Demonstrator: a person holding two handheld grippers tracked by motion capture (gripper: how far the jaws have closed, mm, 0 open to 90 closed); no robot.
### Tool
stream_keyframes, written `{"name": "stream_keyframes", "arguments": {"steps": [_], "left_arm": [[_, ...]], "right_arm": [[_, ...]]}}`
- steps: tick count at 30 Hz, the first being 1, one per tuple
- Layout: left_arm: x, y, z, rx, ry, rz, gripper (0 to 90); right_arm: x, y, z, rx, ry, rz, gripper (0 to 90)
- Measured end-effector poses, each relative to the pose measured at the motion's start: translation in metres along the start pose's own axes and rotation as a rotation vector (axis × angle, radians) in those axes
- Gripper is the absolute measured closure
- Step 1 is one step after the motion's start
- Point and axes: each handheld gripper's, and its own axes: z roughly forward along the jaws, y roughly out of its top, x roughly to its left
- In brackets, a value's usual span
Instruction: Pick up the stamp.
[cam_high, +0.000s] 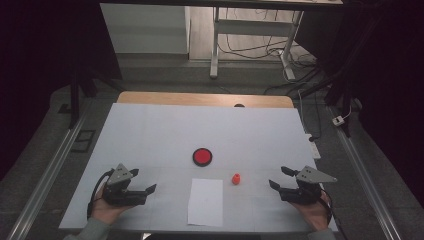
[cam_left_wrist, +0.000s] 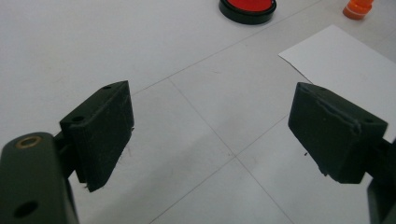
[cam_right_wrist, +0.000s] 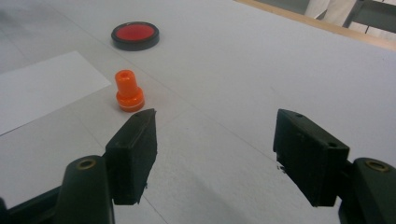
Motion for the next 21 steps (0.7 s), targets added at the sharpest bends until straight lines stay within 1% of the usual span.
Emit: {"name": "stream_keyframes", "arguments": {"steps": [1,3,6,8,11,13,14,15,16,21], "left_arm": [[0.0,0.0,0.0,0.001,0.001,0.0,14.7],[0.0,0.0,0.0,0.002,0.004,0.004,14.7],[0.0,0.001,0.001,0.004,0.003,0.005,14.7],[-0.001,0.001,0.003,0.011,0.002,0.013,14.7],[-0.001,0.001,0.004,0.016,0.003,0.02,14.8],[-0.002,0.001,0.004,0.021,0.01,0.022,14.8],[-0.002,0.002,0.005,0.022,0.011,0.022,14.8],[-0.003,0.002,0.005,0.022,0.014,0.021,14.8],[-0.004,0.002,0.005,0.022,0.017,0.021,14.8],[-0.005,0.003,0.006,0.024,0.014,0.025,14.8]], "right_arm": [[0.001,0.001,0.0,0.0,0.0,-0.005,30.5],[0.002,0.004,0.001,-0.006,0.014,-0.003,30.6],[0.002,0.006,0.001,-0.014,0.019,0.003,30.7],[0.004,0.01,0.002,-0.026,0.028,0.009,31.0],[0.005,0.014,0.003,-0.03,0.034,0.003,31.1],[0.009,0.02,0.005,-0.034,0.052,0.0,32.5],[0.011,0.021,0.006,-0.037,0.049,-0.001,32.7],[0.012,0.022,0.007,-0.04,0.063,-0.001,32.8],[0.012,0.022,0.007,-0.04,0.063,-0.001,32.8],[0.019,0.028,0.015,-0.029,0.09,-0.006,32.7]]}}
